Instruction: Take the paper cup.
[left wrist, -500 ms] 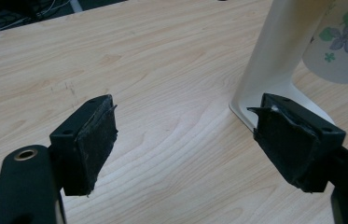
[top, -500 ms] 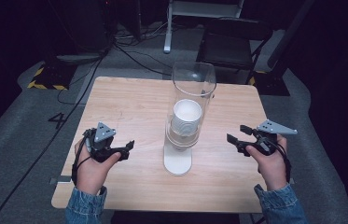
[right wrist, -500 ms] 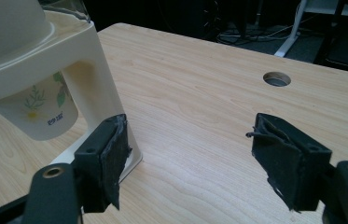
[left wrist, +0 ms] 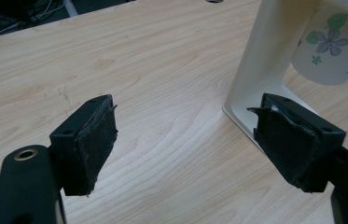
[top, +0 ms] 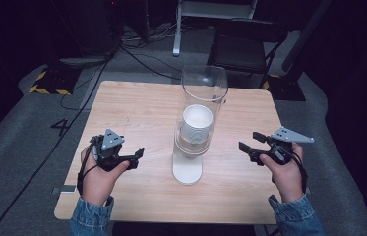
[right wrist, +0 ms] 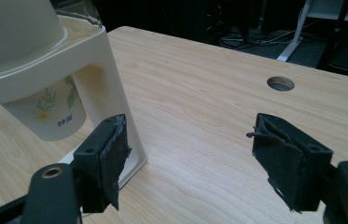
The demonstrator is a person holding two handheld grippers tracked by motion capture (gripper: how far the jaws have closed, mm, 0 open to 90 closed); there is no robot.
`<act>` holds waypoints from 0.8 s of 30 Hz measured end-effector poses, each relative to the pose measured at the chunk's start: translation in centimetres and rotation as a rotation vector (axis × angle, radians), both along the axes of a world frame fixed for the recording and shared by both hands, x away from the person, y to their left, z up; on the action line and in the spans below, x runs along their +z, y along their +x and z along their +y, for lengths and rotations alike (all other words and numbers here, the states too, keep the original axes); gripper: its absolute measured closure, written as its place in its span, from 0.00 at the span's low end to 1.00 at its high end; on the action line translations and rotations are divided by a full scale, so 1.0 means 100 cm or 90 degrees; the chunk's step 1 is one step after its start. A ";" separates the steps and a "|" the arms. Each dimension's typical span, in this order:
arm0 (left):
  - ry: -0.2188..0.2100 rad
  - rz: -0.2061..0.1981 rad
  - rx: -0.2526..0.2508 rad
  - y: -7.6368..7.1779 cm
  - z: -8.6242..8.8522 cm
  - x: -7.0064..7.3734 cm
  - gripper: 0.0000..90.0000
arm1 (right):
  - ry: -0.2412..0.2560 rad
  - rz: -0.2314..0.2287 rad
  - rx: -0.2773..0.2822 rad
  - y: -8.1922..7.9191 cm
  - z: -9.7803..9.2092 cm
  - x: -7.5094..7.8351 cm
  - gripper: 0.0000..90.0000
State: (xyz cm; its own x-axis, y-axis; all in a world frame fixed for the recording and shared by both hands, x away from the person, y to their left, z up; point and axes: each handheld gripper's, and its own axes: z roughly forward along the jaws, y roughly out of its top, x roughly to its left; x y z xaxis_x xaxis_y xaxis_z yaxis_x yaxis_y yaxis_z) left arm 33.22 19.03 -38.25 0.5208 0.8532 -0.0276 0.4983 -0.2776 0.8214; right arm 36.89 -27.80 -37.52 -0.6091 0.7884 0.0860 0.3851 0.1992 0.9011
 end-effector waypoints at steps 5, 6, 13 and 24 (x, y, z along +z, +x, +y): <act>-0.005 0.002 -0.003 -0.002 0.001 0.000 0.23 | 0.000 0.000 0.003 0.000 0.002 0.001 0.31; -0.005 0.002 -0.003 -0.002 0.001 0.000 0.23 | 0.000 0.000 0.003 0.000 0.002 0.001 0.31; -0.065 0.007 -0.024 -0.009 0.007 -0.003 0.25 | -0.007 0.002 0.030 0.004 0.016 0.001 0.30; -0.053 0.009 0.001 -0.022 0.019 -0.006 0.27 | -0.021 0.012 0.096 0.010 0.049 -0.004 0.27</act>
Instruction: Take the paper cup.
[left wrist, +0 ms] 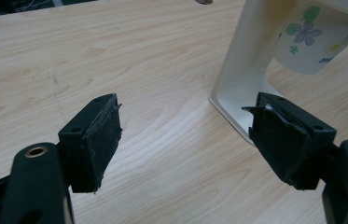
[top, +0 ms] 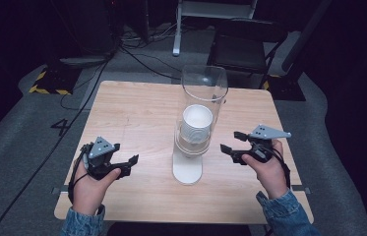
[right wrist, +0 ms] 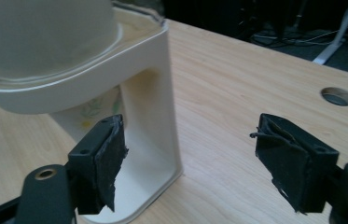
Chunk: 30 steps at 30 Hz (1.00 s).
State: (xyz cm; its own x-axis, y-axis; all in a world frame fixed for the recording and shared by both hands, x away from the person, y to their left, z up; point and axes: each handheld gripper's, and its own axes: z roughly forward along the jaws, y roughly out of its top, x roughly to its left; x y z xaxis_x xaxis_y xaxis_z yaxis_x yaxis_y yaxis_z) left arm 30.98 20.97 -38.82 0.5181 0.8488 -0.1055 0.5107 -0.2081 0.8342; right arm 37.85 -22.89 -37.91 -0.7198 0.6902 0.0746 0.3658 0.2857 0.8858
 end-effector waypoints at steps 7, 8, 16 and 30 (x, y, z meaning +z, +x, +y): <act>0.001 0.004 0.011 -0.008 0.005 -0.001 0.28 | -0.011 0.004 0.061 -0.001 0.026 -0.004 0.22; 0.001 0.004 0.011 -0.008 0.005 -0.001 0.28 | -0.011 0.004 0.061 -0.001 0.026 -0.004 0.22; 0.003 0.008 0.021 -0.013 0.010 -0.003 0.28 | -0.003 0.015 0.121 -0.001 0.047 -0.012 0.19; 0.002 0.013 0.016 -0.015 0.010 -0.007 0.29 | 0.063 -0.024 0.117 0.002 0.081 -0.041 0.18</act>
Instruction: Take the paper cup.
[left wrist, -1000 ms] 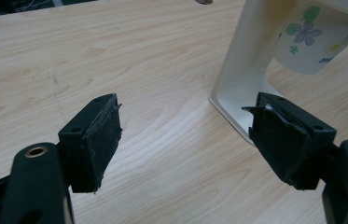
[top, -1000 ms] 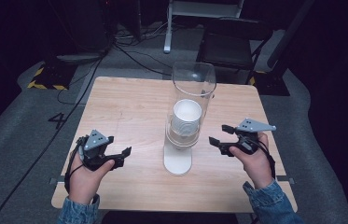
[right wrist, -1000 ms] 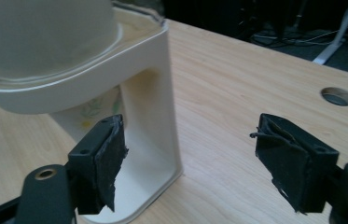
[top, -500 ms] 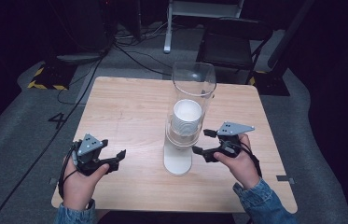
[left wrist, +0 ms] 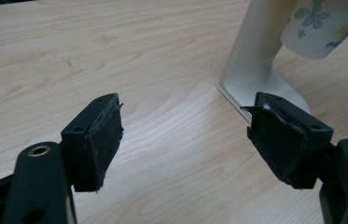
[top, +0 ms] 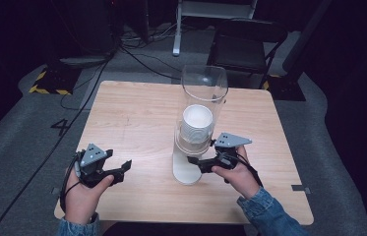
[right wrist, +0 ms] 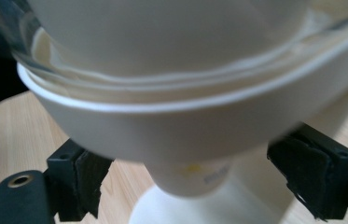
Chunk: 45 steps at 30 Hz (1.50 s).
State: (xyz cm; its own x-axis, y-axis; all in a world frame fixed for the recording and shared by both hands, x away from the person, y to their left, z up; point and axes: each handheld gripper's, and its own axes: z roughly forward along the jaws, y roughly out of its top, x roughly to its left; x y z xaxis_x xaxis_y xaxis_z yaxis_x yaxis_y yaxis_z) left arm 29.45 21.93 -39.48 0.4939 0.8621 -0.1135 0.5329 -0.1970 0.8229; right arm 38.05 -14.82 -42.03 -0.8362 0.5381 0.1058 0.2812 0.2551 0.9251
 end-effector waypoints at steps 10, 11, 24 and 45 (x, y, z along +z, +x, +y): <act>0.008 0.011 -0.008 0.006 -0.006 -0.005 0.29 | 0.077 -0.044 -0.018 0.007 0.009 -0.015 0.18; 0.008 0.011 -0.008 0.006 -0.006 -0.005 0.29 | 0.077 -0.044 -0.018 0.007 0.009 -0.015 0.18; 0.013 0.010 -0.016 0.006 -0.009 -0.004 0.29 | 0.079 -0.101 -0.027 0.002 0.014 -0.018 0.31; 0.017 0.012 -0.022 0.008 -0.011 -0.003 0.29 | 0.049 -0.118 0.004 0.005 0.009 -0.017 0.33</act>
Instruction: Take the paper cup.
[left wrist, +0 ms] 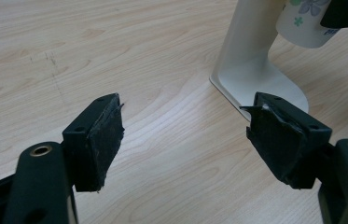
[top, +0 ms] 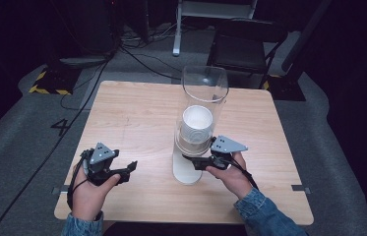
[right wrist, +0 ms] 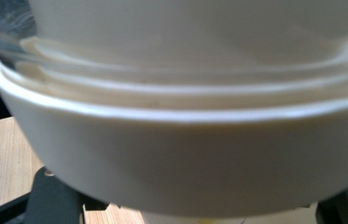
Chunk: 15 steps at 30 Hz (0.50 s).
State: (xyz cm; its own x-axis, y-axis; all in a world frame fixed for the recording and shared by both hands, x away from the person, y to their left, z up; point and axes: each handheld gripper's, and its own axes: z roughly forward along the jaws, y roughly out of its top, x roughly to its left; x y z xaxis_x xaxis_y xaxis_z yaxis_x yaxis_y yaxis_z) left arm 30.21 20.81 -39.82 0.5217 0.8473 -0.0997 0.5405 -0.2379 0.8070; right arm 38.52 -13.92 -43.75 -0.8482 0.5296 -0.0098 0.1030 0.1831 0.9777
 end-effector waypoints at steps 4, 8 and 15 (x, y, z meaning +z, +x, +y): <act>0.002 0.001 -0.002 0.000 0.000 0.000 0.29 | -0.013 -0.013 -0.002 0.001 -0.001 0.000 0.33; 0.001 0.000 -0.001 0.000 0.000 0.000 0.29 | -0.034 -0.035 -0.007 0.002 -0.002 0.000 0.33; -0.001 0.000 0.001 0.000 0.001 0.000 0.29 | -0.031 -0.031 -0.006 0.002 -0.002 0.000 0.33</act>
State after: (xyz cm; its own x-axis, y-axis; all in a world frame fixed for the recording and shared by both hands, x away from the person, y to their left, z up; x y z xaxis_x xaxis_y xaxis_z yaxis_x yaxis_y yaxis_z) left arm 30.17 20.90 -39.80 0.5208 0.8478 -0.1005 0.5404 -0.2363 0.8075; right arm 38.72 -14.11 -43.79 -0.8409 0.5358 -0.0765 0.0577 0.2294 0.9716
